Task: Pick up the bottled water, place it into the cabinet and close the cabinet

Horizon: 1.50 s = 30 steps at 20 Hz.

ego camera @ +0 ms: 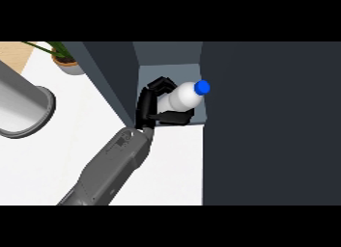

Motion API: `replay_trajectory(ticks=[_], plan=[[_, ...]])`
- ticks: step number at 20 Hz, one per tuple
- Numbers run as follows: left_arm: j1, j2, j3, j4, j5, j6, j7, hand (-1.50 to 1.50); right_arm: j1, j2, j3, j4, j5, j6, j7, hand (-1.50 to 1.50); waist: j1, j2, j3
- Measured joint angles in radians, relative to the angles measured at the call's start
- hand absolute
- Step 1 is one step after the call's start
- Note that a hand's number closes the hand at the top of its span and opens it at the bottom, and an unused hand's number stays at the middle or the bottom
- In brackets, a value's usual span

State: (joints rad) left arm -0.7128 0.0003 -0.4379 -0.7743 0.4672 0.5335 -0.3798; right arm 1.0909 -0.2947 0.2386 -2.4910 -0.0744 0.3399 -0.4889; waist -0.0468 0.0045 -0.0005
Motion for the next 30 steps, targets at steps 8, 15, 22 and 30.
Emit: replay_trajectory(ticks=[8, 15, 22, 30], plan=[[-0.157, 0.0, 0.049, 0.196, 0.078, 0.082, -0.004, 1.5, -0.015, 0.0, -0.049, 0.015, -0.015, 0.028, -0.021, -1.5, -0.012, 0.008, 0.0], [-0.266, 0.007, 0.039, 0.414, -0.004, 0.24, -0.02, -1.5, -0.01, -0.002, -0.054, 0.019, -0.024, 0.051, -0.033, -1.5, -0.023, 0.014, 0.0], [-0.376, 0.011, 0.048, 0.571, -0.046, 0.332, -0.005, -1.5, 0.0, -0.006, -0.065, 0.024, -0.032, 0.079, -0.054, -1.5, -0.032, 0.02, 0.0], [-0.4, 0.011, 0.154, 0.492, 0.019, 0.252, -0.171, 1.5, 0.002, -0.002, -0.06, 0.028, -0.036, 0.094, -0.063, -1.5, -0.023, 0.02, -0.003]])
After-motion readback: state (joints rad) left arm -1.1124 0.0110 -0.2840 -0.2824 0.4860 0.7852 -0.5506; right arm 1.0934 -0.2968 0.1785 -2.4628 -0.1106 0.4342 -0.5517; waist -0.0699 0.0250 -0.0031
